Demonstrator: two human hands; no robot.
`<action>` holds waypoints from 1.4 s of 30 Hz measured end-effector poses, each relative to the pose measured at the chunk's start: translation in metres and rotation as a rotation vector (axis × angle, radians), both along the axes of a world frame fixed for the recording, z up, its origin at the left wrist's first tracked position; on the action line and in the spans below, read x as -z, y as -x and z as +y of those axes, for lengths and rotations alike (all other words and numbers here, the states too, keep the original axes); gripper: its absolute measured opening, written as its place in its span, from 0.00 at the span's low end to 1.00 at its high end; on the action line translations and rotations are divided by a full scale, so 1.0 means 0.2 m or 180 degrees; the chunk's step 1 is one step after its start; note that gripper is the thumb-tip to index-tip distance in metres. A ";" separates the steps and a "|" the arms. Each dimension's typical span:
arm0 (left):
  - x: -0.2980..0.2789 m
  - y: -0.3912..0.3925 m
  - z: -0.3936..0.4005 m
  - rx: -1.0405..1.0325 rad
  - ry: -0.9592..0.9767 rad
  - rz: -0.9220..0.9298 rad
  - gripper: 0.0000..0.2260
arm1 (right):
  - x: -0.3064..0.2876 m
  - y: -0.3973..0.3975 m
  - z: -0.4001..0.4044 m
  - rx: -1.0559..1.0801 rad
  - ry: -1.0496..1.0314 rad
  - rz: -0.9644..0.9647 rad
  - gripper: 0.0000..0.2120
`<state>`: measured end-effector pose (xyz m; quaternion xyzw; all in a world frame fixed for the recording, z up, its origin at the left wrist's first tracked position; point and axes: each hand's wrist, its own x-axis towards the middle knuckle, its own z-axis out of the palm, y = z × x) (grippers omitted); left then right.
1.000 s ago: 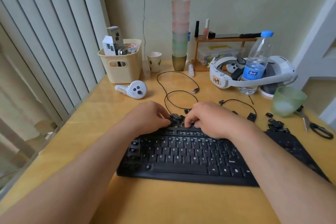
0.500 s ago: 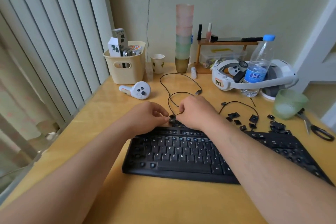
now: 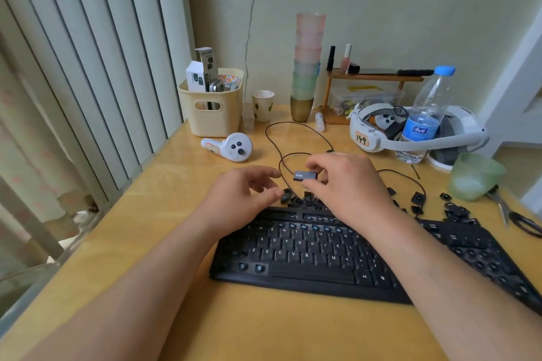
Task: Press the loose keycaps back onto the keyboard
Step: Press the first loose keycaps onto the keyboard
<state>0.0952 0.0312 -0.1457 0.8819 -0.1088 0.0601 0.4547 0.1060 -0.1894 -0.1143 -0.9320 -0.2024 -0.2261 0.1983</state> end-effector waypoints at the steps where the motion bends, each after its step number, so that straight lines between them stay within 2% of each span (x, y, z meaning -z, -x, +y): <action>1: -0.01 0.01 0.00 0.0076 -0.0019 -0.0080 0.16 | 0.00 0.02 0.00 -0.0156 -0.0004 -0.0096 0.10; 3: -0.03 0.03 -0.01 0.0194 0.0046 -0.0181 0.19 | 0.00 0.06 0.00 -0.0421 -0.0029 -0.0303 0.10; 6: -0.04 0.05 -0.02 0.0238 0.0180 -0.0327 0.19 | 0.01 0.10 0.01 -0.0647 -0.0182 -0.0492 0.10; 11: -0.03 0.07 -0.01 0.0294 0.0289 -0.0509 0.15 | 0.05 0.13 0.00 -0.0591 -0.0504 -0.0631 0.12; 16: -0.04 0.09 -0.01 0.0359 0.0176 -0.0674 0.10 | 0.08 0.15 -0.02 -0.0692 -0.0456 -0.0643 0.13; 22: -0.06 0.11 0.01 0.0556 0.0248 -0.0576 0.08 | 0.09 0.17 -0.01 -0.0625 -0.0481 -0.0544 0.12; 24: -0.10 0.11 0.03 0.0667 0.0183 -0.0353 0.08 | 0.08 0.18 0.02 -0.0571 -0.0562 -0.0402 0.11; 26: -0.16 0.11 0.09 0.0758 0.0043 0.0116 0.09 | 0.06 0.20 0.06 -0.0573 -0.0576 -0.0192 0.09; 28: -0.22 0.13 0.18 0.0795 -0.0033 0.0593 0.10 | 0.04 0.22 0.10 -0.0573 -0.0494 0.0140 0.08; 30: -0.23 0.16 0.27 0.0675 -0.0134 0.0744 0.10 | 0.03 0.25 0.15 -0.0539 -0.0374 0.0580 0.09; 33: -0.14 0.26 0.39 0.0186 -0.0309 0.0671 0.09 | 0.04 0.31 0.22 -0.0577 -0.0332 0.1205 0.10; 36: -0.01 0.36 0.44 -0.0111 -0.0115 0.0552 0.07 | 0.06 0.34 0.31 -0.0611 -0.0297 0.1510 0.09; 39: 0.04 0.41 0.41 0.0045 0.0137 0.0318 0.07 | 0.06 0.36 0.36 -0.0553 -0.0193 0.1470 0.08; 42: 0.05 0.43 0.37 0.0243 -0.0199 0.0005 0.11 | 0.06 0.37 0.38 -0.0562 -0.0174 0.1531 0.06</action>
